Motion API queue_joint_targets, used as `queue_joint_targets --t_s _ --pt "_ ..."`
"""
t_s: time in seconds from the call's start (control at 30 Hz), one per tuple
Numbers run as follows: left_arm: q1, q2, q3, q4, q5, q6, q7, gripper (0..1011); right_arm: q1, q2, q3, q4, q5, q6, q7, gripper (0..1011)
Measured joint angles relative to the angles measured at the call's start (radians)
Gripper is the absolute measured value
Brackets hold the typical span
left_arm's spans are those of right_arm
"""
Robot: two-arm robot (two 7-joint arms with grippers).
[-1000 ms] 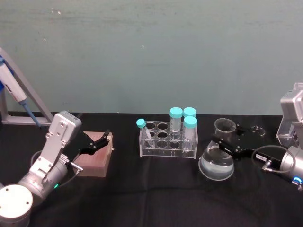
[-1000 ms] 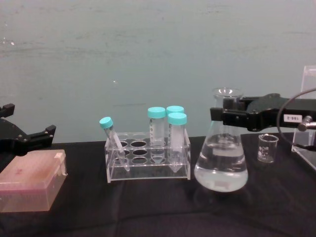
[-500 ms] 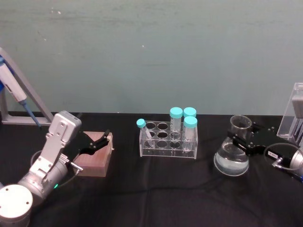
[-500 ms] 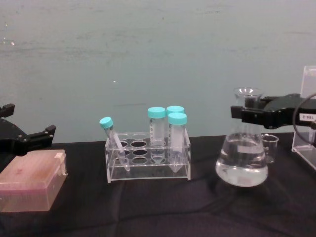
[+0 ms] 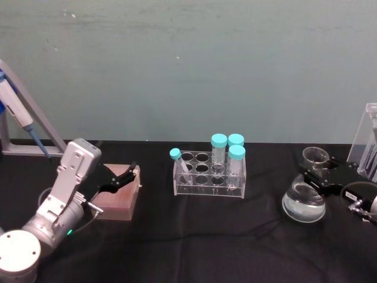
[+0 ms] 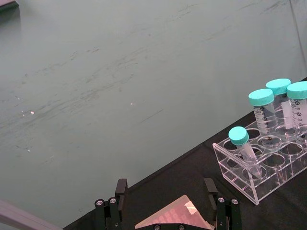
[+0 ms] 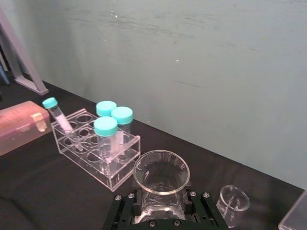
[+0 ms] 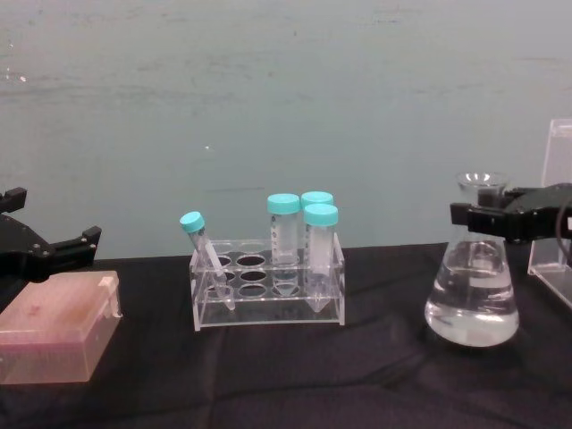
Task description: Place the experimental apparatus aside using one hand.
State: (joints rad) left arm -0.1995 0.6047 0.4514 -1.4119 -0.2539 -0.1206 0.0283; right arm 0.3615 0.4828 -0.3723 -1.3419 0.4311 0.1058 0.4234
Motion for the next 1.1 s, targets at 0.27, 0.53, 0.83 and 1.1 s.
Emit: queue_joint_targets --t_s 0.27,0.53,0.83,1.1 --pt "0.000 0.000 0.000 0.000 0.000 0.000 0.000 1000 -0.013 -0.005 0.031 0.000 -0.014 0.011 -0.025 450" --pt "0.000 0.000 0.000 0.000 0.000 0.000 0.000 1000 -0.024 -0.014 0.063 -0.002 -0.030 0.018 -0.046 450" --pt "0.000 0.000 0.000 0.000 0.000 0.000 0.000 1000 -0.031 -0.023 0.081 -0.002 -0.040 0.028 -0.051 450" --pt "0.000 0.000 0.000 0.000 0.000 0.000 0.000 1000 -0.033 -0.030 0.095 0.008 -0.051 0.034 -0.058 450"
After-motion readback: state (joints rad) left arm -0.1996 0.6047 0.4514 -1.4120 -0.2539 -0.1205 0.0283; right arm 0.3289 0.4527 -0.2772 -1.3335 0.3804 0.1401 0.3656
